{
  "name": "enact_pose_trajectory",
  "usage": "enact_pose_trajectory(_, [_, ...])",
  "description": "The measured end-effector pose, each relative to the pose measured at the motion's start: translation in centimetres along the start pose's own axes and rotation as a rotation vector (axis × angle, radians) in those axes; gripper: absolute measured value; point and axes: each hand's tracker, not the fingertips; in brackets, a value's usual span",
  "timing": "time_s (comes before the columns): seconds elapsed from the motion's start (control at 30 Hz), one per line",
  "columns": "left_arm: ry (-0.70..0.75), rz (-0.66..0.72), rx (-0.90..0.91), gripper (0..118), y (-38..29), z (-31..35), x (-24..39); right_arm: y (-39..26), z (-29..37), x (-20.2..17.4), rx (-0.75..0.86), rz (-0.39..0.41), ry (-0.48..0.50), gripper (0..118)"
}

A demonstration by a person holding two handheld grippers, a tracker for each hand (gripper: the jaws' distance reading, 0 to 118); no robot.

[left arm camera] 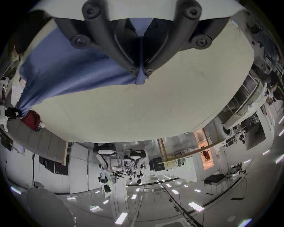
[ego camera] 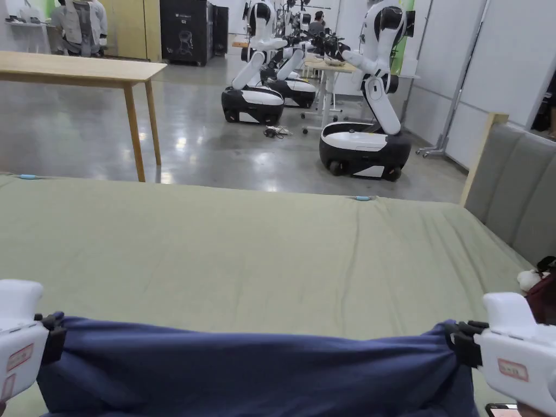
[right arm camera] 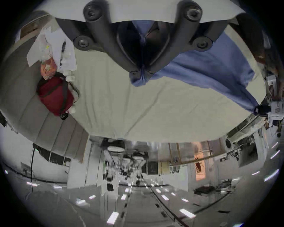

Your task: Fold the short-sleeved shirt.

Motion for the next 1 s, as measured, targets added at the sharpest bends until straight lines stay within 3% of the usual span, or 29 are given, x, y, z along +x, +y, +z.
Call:
enact_pose_trajectory(0.2, [-0.034, -0.006, -0.197, 2, -9.0, 2.0, -1.0, -9.2, 2.6, -1.3, -0.134, 0.017, 0.034, 7])
enact_pose_trajectory(0.37, [-0.04, -0.014, -0.258, 2, -12.0, -0.1, -0.4, -12.9, 1.1, -1.5, -0.23, -0.018, 0.028, 7])
enact_pose_trajectory(0.4, [-0.028, -0.013, -0.255, 10, -12.1, -0.3, -0.3, -12.9, 0.8, -1.4, -0.235, -0.031, 0.023, 8])
enact_pose_trajectory(0.43, [-0.011, -0.011, -0.243, 41, -11.9, -0.1, -0.2, -12.8, 0.9, -1.3, -0.235, -0.051, 0.022, 13])
enact_pose_trajectory(0.47, [0.008, -0.004, -0.216, 81, -11.5, 0.4, -0.2, -12.3, 1.5, -1.3, -0.219, -0.082, 0.023, 27])
enact_pose_trajectory(0.5, [0.003, 0.018, -0.163, 105, -11.1, 1.3, -0.2, -11.7, 2.3, -1.5, -0.178, -0.103, 0.015, 49])
enact_pose_trajectory(0.53, [-0.024, 0.045, -0.1, 107, -10.5, 2.5, 0.0, -10.5, 3.4, -1.9, -0.129, -0.1, 0.017, 77])
enact_pose_trajectory(0.67, [-0.027, 0.072, 0.107, 107, -7.3, 5.7, 3.7, -6.4, 6.8, -5.9, 0.147, -0.116, 0.023, 81])
enact_pose_trajectory(0.8, [0.05, 0.022, 0.34, 101, -6.5, 6.9, 8.8, -5.2, 7.4, -11.2, 0.39, -0.098, -0.036, 81])
enact_pose_trajectory(0.83, [0.086, 0.017, 0.384, 84, -6.8, 6.5, 9.5, -5.4, 7.1, -12.4, 0.403, -0.076, -0.084, 77])
enact_pose_trajectory(0.87, [0.1, 0.017, 0.363, 55, -7.0, 6.4, 10.4, -5.7, 6.8, -13.6, 0.406, -0.06, -0.125, 59])
enact_pose_trajectory(0.9, [0.095, 0.011, 0.332, 15, -7.1, 6.1, 11.0, -6.0, 6.4, -14.3, 0.396, -0.054, -0.116, 25])
enact_pose_trajectory(0.93, [0.099, -0.007, 0.285, 0, -7.2, 5.5, 11.2, -6.3, 6.0, -14.9, 0.39, -0.055, -0.101, 4])
enact_pose_trajectory(1.0, [0.068, -0.037, 0.222, 0, -7.8, 4.6, 11.2, -6.8, 5.9, -16.1, 0.388, -0.049, -0.086, 4])
